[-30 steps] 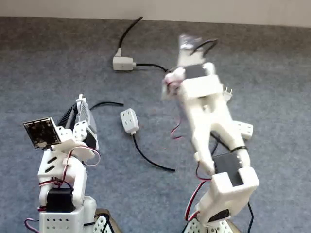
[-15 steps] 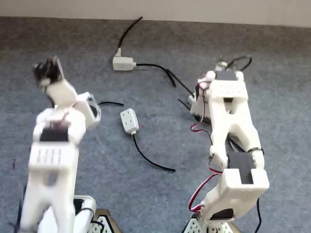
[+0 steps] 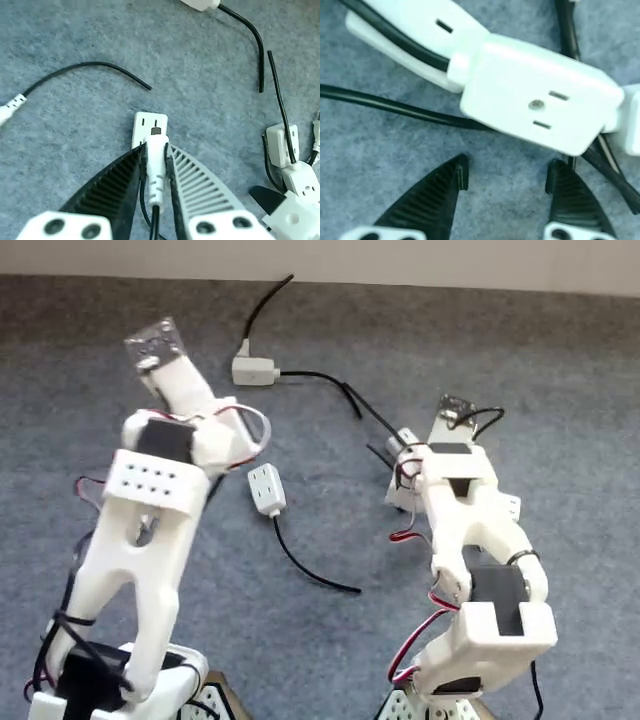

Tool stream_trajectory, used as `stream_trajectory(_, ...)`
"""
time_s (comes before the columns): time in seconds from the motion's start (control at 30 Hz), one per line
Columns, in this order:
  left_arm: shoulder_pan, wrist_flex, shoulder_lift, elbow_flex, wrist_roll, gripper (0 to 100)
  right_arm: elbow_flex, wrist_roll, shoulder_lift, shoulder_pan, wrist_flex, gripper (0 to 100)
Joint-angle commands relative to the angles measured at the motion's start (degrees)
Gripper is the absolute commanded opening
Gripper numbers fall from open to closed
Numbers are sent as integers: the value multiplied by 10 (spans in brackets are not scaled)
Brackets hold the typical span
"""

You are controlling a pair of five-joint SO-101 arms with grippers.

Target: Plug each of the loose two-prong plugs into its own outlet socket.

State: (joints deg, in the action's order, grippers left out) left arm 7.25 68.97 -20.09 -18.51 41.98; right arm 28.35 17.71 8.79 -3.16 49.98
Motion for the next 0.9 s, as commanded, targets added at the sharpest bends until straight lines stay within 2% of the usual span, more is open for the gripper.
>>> stream_trajectory(0.0, 35, 5, 0, 22, 24, 8, 2, 7, 2, 21, -27, 246)
stream_trajectory(0.07, 30, 5, 0, 19, 7, 8, 2, 36, 4, 22, -27, 246)
stream_trajectory(0.23, -5, -55, 0, -19, -247, 7, 2, 45, 5, 23, -27, 246)
stream_trajectory(0.37, -16, -127, 0, -52, -380, 7, 2, 45, 5, 23, -27, 246)
stream_trajectory(0.47, -11, -129, 0, -42, -462, 7, 2, 45, 6, 22, -27, 246)
stream_trajectory(0.6, -2, -89, 1, -13, -549, 7, 2, 45, 6, 22, -28, 246)
stream_trajectory(0.7, 6, -37, 9, 13, -582, 7, 2, 45, 6, 22, -28, 246)
stream_trajectory(0.87, 8, 61, 109, 96, -650, 7, 3, 45, 6, 22, -28, 246)
